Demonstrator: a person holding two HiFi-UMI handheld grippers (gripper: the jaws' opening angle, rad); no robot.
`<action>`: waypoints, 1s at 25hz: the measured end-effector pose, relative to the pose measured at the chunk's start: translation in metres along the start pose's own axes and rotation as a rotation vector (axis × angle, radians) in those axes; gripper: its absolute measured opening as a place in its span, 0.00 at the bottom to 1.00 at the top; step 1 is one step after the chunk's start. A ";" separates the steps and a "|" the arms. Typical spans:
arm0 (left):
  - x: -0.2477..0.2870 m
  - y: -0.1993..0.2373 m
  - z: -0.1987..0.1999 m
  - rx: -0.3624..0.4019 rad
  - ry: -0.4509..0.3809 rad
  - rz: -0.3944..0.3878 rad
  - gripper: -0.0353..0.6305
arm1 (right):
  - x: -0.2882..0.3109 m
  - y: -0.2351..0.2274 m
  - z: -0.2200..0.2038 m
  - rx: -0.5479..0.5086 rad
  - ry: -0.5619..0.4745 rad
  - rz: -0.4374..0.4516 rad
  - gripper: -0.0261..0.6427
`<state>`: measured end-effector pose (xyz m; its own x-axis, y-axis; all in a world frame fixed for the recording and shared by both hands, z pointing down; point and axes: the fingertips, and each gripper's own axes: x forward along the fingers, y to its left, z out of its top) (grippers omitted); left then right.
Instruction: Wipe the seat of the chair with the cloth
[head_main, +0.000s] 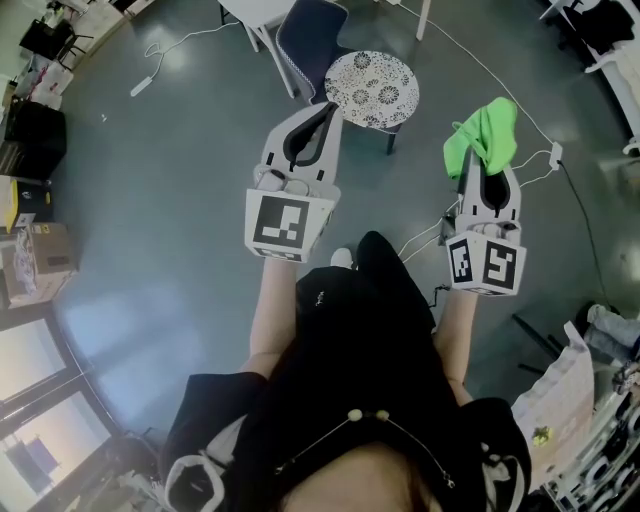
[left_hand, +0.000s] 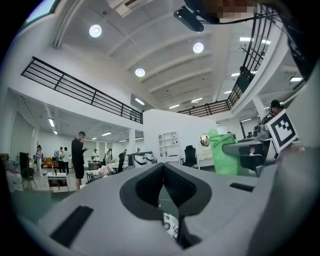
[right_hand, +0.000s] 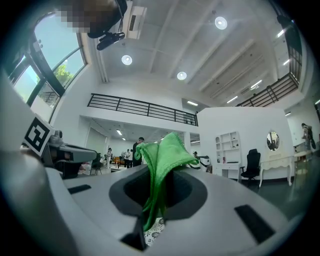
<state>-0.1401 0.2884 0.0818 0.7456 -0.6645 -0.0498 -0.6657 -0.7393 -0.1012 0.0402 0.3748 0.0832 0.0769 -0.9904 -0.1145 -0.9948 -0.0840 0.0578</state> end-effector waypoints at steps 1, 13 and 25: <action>0.002 0.002 -0.002 0.004 0.006 0.000 0.06 | 0.005 0.000 -0.002 0.004 0.003 0.001 0.11; 0.070 0.045 -0.013 0.011 0.019 0.015 0.06 | 0.090 -0.019 -0.021 0.019 0.008 0.012 0.11; 0.229 0.097 -0.030 -0.013 0.030 0.077 0.06 | 0.258 -0.076 -0.058 -0.063 0.041 0.148 0.11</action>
<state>-0.0349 0.0611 0.0901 0.6912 -0.7222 -0.0273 -0.7214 -0.6872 -0.0851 0.1396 0.1195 0.1066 -0.0662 -0.9960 -0.0598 -0.9894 0.0578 0.1336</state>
